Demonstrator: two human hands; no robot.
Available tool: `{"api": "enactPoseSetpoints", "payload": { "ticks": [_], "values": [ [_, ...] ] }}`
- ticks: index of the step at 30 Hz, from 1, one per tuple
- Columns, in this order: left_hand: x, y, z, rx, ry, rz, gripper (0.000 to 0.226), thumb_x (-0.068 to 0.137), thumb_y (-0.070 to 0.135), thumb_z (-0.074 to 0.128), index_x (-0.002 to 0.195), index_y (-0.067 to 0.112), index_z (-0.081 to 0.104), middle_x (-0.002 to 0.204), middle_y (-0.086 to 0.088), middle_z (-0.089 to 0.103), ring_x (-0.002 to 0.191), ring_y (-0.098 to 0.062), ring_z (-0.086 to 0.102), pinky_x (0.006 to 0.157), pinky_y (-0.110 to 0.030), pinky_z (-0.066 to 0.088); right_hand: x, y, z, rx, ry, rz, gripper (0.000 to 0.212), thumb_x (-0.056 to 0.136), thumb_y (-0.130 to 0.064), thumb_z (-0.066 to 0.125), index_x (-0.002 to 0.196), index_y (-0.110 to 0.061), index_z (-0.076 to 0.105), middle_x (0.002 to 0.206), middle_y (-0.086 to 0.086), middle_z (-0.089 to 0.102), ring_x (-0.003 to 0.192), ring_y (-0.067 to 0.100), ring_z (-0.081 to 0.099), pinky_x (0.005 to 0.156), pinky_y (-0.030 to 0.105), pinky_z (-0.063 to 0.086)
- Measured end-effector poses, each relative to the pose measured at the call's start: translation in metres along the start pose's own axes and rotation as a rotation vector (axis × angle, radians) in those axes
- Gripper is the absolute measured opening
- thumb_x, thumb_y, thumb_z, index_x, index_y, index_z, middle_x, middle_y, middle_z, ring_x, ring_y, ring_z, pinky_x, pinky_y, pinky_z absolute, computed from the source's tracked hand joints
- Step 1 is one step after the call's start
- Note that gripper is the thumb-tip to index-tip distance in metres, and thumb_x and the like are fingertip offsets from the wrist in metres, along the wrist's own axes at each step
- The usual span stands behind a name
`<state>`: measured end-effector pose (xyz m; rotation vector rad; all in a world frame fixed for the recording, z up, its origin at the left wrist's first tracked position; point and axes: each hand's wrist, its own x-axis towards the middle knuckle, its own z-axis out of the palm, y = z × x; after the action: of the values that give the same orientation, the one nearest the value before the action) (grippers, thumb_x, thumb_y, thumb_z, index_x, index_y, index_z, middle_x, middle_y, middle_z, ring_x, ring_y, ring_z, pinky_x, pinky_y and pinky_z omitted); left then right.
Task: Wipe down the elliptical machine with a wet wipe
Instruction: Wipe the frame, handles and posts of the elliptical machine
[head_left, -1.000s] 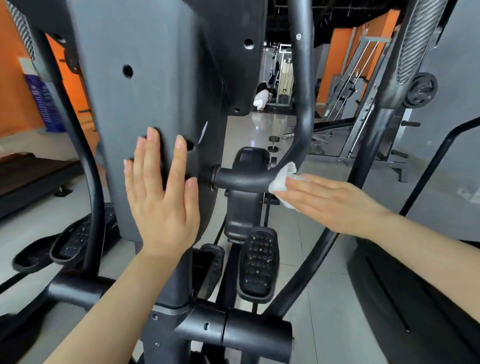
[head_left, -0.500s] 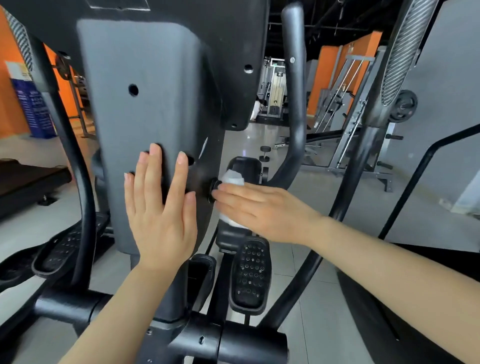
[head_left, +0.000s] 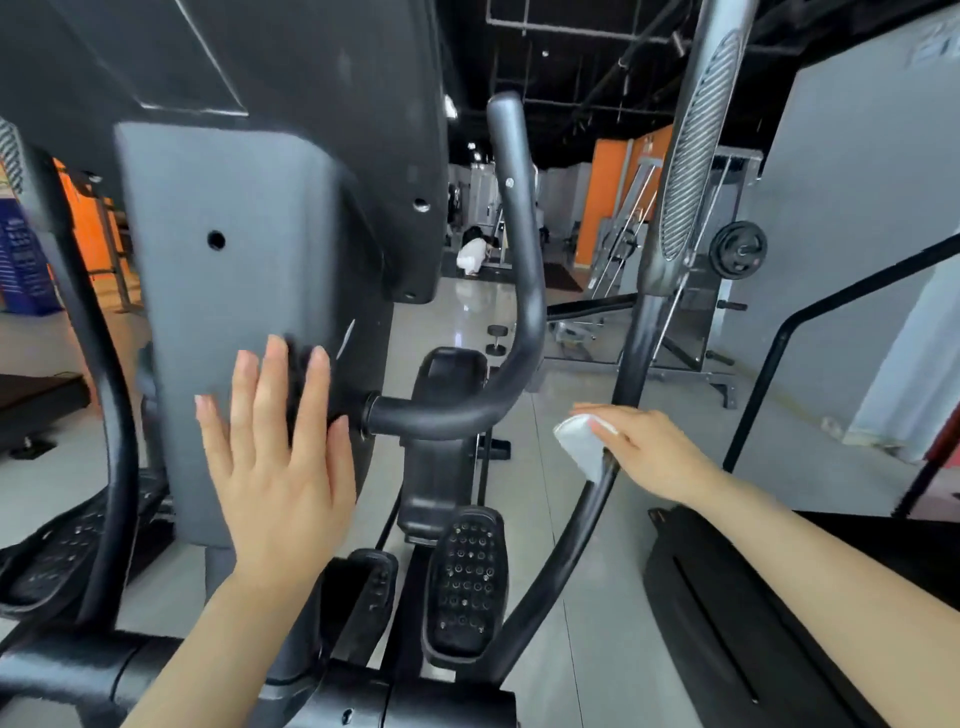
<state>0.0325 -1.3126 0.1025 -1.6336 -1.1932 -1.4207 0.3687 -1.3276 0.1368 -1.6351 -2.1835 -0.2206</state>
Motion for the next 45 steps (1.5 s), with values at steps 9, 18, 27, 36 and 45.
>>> {"api": "enactPoseSetpoints", "payload": {
  "ticks": [9,18,27,36,45],
  "values": [
    [0.088,0.134,0.045,-0.298,0.006,0.292,0.050,0.089,0.011,0.058,0.138,0.015,0.051,0.149,-0.013,0.044,0.142,-0.028,0.033,0.120,-0.048,0.015,0.047,0.032,-0.107,-0.386,0.535,-0.420,0.026,0.090,-0.008,0.062,0.115,-0.013,0.067,0.129,0.009,0.062,0.124,0.027,0.054,0.108,0.038,0.041],
    [0.088,0.154,0.127,-0.308,-0.143,-0.080,0.053,0.095,0.031,0.038,0.146,0.013,0.041,0.151,-0.014,0.038,0.145,-0.030,0.024,0.116,-0.054,0.019,0.104,0.093,-0.138,-0.803,0.323,-0.648,0.028,0.096,-0.010,0.047,0.117,-0.005,0.066,0.127,0.008,0.062,0.137,0.023,0.039,0.119,0.040,0.023],
    [0.084,0.155,0.130,-0.287,-0.111,-0.063,0.055,0.095,0.032,0.040,0.148,0.014,0.037,0.153,-0.015,0.036,0.145,-0.031,0.023,0.117,-0.050,0.014,0.115,0.093,-0.199,-1.049,0.186,-0.771,0.044,0.094,-0.002,0.034,0.128,-0.008,0.062,0.137,0.012,0.056,0.132,0.026,0.047,0.117,0.040,0.027],
    [0.193,0.168,0.134,-0.450,0.042,-0.106,0.051,0.095,0.027,0.047,0.144,0.013,0.041,0.154,-0.015,0.034,0.146,-0.032,0.020,0.118,-0.055,0.018,0.176,0.047,-0.300,-1.130,0.582,-0.434,0.034,0.091,-0.002,0.035,0.103,-0.006,0.066,0.109,0.010,0.063,0.113,0.033,0.054,0.115,0.039,0.027],
    [0.274,0.161,0.171,-0.039,0.112,0.131,0.047,0.096,0.028,0.039,0.139,0.016,0.051,0.144,-0.011,0.050,0.141,-0.030,0.036,0.115,-0.059,0.018,0.168,0.066,-0.271,-1.188,0.367,-0.688,0.025,0.092,-0.016,0.046,0.101,-0.012,0.069,0.110,0.005,0.067,0.120,0.024,0.057,0.119,0.040,0.021]
  ]
}}
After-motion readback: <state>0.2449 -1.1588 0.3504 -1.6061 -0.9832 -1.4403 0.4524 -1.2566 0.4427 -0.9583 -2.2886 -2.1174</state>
